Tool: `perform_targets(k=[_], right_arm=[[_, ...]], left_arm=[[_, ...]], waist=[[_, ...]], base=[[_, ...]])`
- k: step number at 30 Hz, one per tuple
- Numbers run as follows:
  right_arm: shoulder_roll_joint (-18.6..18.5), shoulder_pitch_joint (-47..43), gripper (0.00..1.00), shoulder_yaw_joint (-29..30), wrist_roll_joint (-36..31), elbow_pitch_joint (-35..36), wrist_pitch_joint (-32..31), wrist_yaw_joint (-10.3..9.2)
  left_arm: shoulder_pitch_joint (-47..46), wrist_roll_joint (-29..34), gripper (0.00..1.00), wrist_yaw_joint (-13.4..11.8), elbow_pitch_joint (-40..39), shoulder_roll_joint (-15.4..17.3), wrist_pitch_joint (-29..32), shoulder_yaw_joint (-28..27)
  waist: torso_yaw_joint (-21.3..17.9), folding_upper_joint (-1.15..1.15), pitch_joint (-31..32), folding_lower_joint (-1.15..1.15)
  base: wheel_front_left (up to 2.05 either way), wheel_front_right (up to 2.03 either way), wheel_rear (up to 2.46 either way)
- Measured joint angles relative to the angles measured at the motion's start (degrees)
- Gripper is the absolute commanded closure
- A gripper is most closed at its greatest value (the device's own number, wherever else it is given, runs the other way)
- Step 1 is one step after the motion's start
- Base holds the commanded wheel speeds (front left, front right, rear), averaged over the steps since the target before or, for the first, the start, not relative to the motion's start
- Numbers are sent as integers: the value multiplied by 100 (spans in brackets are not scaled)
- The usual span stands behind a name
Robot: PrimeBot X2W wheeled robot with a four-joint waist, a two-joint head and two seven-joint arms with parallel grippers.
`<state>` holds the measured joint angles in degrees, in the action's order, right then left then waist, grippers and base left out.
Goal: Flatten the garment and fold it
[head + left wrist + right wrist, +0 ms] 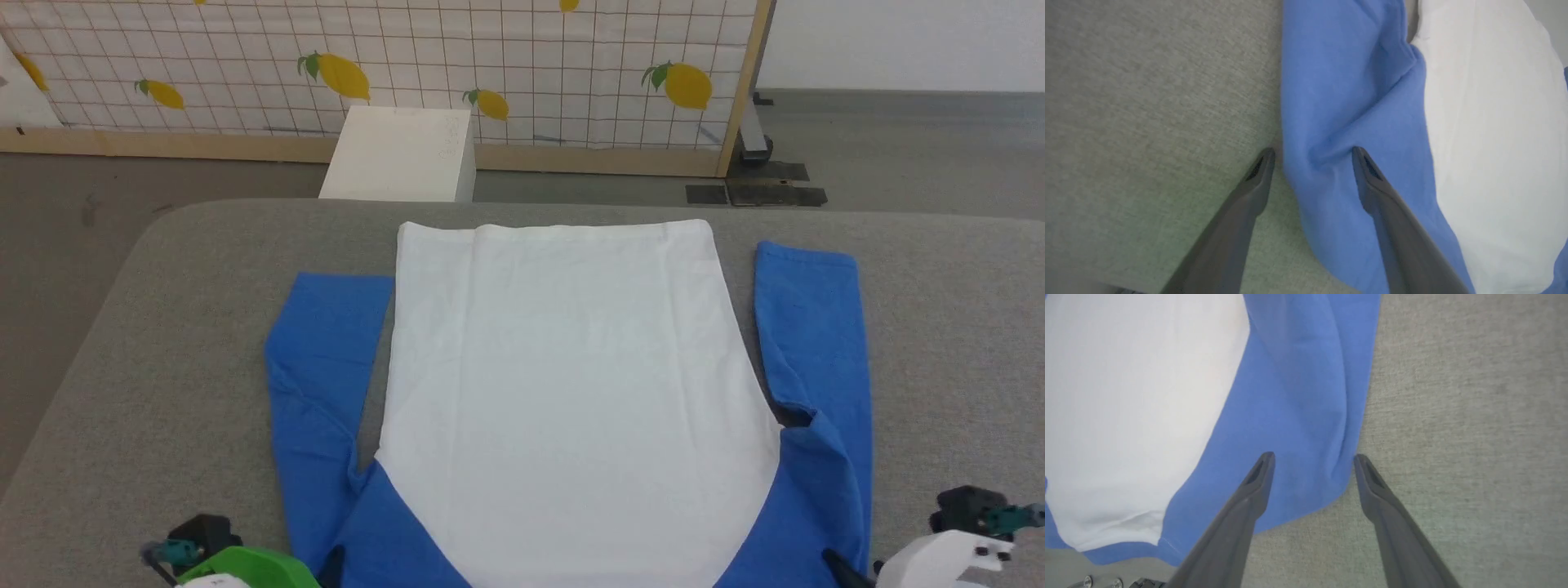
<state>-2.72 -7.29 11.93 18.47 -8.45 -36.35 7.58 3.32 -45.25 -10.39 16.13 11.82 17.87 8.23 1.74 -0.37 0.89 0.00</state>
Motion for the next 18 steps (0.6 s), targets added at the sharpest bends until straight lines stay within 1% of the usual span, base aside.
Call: perform_targets(k=[3,4,7,8,10,12,13,14,15,18], right_arm=[[-9,-49,0,281,276,539,-104,0],[-9,-70,0,365,346,697,-142,0],[-15,-79,0,702,578,1194,-257,0],[-14,-41,0,799,656,1306,-302,0],[-16,142,0,916,573,1466,-385,-1],[-16,538,0,1013,479,1528,-472,-1],[-23,775,0,1016,301,1538,-477,-1],[-27,976,0,1017,168,1532,-488,-1],[-25,1256,0,1053,108,1490,-501,-1],[-77,2001,0,1062,-196,1269,-500,0]], left_arm=[[31,0,0,-227,-360,212,116,-158],[31,-2,0,-259,-494,264,111,-227],[13,35,0,-278,-967,388,-185,-424],[7,91,0,-269,-1117,415,-393,-488],[-30,162,0,-188,-1348,447,-756,-577],[-154,422,0,49,-1508,530,-1300,-581],[-250,565,0,156,-1532,590,-1584,-583],[-319,657,0,223,-1535,635,-1769,-582],[-389,816,0,330,-1544,662,-2089,-576],[-564,1051,0,519,-1533,655,-2738,-532]], waist=[[4,0,54,0],[7,0,65,0],[10,0,69,0],[1,0,59,0],[-17,0,13,0],[-38,0,-75,0],[-47,0,-125,0],[-54,0,-168,0],[-63,0,-229,0],[-73,0,-415,0]], base=[[0,0,0],[0,0,0],[0,0,0],[0,0,0],[0,0,0],[0,0,0],[0,0,0],[0,0,0],[0,0,0],[0,0,0]])
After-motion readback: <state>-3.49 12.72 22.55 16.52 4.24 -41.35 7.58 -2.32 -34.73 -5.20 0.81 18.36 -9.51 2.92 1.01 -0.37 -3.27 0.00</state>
